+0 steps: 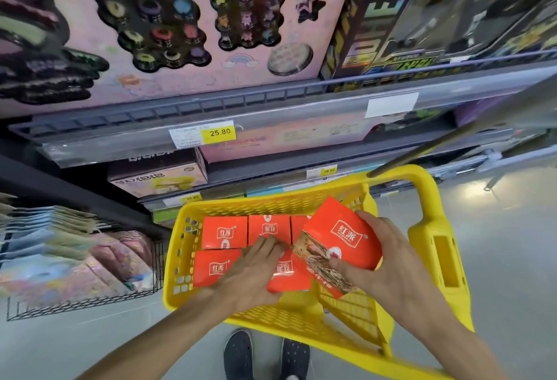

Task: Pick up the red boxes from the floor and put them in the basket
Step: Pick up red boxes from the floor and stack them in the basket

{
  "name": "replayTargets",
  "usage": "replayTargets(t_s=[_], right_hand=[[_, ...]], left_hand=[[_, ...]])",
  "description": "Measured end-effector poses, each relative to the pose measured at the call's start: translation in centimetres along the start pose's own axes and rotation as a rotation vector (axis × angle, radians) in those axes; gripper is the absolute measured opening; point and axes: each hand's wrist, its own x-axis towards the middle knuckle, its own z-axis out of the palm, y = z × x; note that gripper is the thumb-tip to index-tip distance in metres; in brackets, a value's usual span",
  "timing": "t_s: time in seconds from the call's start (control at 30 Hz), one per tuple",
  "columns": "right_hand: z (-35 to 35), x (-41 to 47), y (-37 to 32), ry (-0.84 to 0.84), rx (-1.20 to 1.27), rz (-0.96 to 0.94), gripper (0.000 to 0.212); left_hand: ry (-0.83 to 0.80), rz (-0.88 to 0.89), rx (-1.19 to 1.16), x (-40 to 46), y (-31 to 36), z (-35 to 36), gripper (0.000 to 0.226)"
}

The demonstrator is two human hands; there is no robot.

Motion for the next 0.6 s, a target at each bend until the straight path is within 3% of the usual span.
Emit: replayTargets(t_s=[0.3,0.43,0.6], right_hand=[[2.9,1.4,2.3,-0.139,-0.214,-0.052,0.102],[5.8,2.3,3.7,-0.074,-0.48,-0.214,0.097],[8.7,3.8,2.8,-0.18,-0.664,-0.368,0.088]], left_hand=[[-0.12,-0.193,0.298,0.9,-4.0,3.7,0.098],[-0.118,-0.272,0.393,1.0,-3.8,5.0,0.095],[-0.104,-0.29,0.394,0.6,-3.8,5.5,0.094]])
